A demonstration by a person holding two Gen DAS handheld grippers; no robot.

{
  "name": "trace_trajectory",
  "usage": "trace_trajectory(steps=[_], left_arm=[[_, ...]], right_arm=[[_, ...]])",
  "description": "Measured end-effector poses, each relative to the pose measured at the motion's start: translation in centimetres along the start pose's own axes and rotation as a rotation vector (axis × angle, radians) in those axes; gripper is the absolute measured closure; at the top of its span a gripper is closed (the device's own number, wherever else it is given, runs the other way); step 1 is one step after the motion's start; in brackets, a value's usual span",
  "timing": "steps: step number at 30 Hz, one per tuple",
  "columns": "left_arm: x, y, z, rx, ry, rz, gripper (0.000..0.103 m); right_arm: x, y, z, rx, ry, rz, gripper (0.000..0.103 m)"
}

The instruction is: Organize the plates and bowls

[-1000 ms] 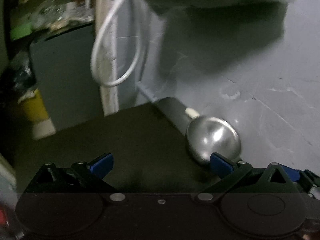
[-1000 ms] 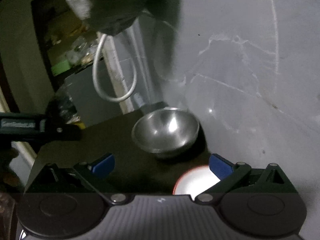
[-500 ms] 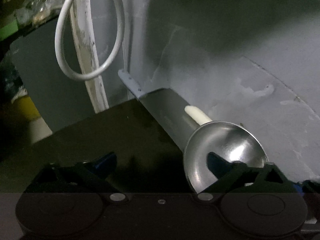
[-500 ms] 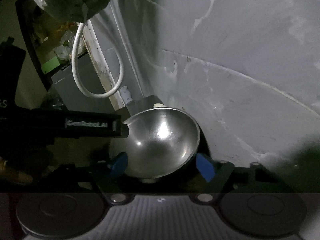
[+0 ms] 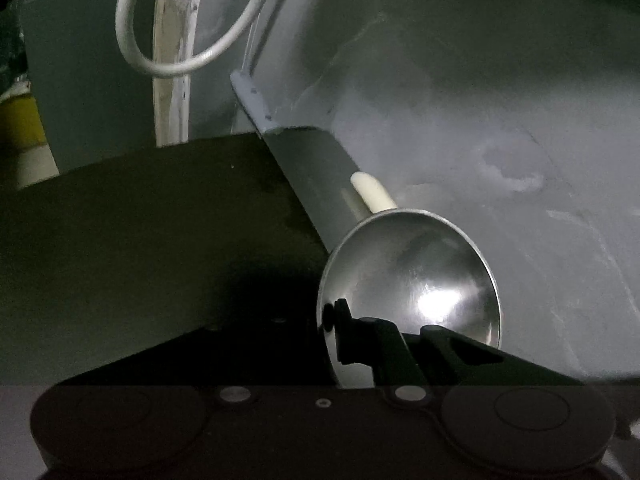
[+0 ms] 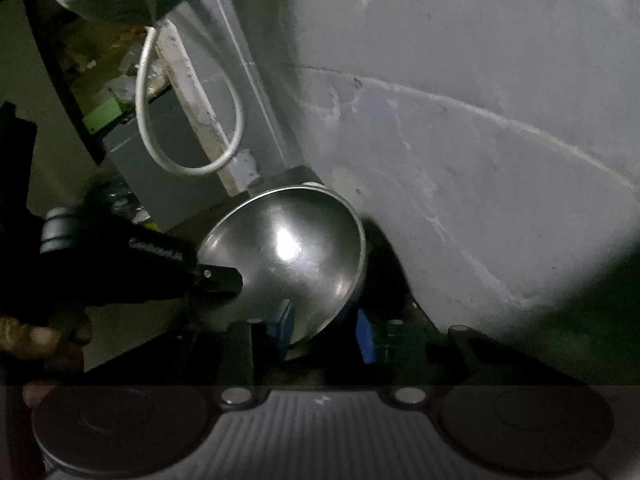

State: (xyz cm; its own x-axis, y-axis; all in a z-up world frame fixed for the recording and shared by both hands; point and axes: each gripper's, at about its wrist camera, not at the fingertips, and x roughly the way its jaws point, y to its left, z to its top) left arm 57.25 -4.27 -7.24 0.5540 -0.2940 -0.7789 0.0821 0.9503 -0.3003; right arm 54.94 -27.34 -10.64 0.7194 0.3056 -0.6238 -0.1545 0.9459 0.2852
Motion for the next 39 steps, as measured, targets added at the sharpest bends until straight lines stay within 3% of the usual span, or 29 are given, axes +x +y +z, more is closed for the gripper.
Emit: trace_trajectory(steps=[6,12,19,26,31,36,39], left_arm=[[-7.4,-1.6,-2.5,0.077,-0.147,-0.003,0.092],[-15.7,-3.4,-8.6,0.147,-0.258,-0.016,0.092],[-24.4,-2.2,-18.0,0.044,-0.284,-0.103,0.091],[-30.1,-1.3,-27.8,0.016,-0.199,-0.103,0.091],[-30.8,-1.0,-33.6,-0.009,-0.072,-0.086,0.091],[-30.2,0.5,-37.1,-0.078,0.073,-0.087,0.091],[-29.9,1.1,-37.6,-0.100,0.109,-0.077,0.091]], right_arm=[[-5.4,1.6,-1.3,-0.060,-0.095,0.048,0.073],[-13.1,3.2,-4.6,-0.106,-0.181,0.094,0.075],[-22.3,5.1,-9.7,-0.200,-0.114,0.133,0.075],[-30.1,7.6,-16.7,-0.311,0.033,0.168,0.075],[-32.8,8.3,-21.2,-0.334,0.156,0.174,0.075],[-34.0,8.3,-24.7,-0.320,0.273,0.175,0.075],[-33.5,8.7,-25.7,-0.321,0.324,0.175,0.075]])
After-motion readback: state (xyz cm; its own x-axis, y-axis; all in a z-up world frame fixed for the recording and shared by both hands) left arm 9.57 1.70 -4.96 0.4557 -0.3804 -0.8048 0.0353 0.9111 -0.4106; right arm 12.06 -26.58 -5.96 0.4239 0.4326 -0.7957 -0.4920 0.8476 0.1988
